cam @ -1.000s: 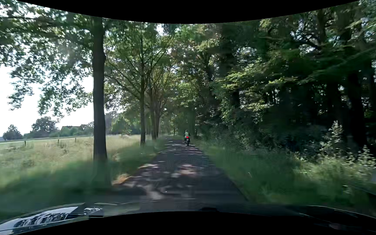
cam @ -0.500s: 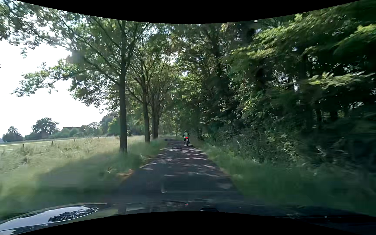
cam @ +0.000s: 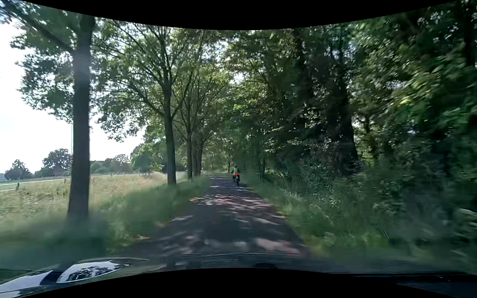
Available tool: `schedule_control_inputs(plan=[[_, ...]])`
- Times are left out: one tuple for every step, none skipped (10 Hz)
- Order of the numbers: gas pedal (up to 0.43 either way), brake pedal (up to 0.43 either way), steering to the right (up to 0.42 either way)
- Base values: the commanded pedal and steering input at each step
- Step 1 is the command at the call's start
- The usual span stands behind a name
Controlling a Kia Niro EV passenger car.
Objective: Follow the waypoints while adhering to traffic rules and regulations
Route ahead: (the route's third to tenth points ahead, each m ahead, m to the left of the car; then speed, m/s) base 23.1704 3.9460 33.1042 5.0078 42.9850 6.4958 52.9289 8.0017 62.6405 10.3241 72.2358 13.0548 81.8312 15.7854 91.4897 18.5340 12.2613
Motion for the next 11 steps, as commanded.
schedule_control_inputs(plan=[[0.197, 0.000, -0.022], [0.197, 0.000, -0.022], [0.197, 0.000, -0.022], [0.197, 0.000, -0.022], [0.197, 0.000, -0.022], [0.197, 0.000, -0.022], [0.197, 0.000, -0.024], [0.197, 0.000, -0.029], [0.197, 0.000, -0.035], [0.197, 0.000, -0.033], [0.197, 0.000, -0.024]])
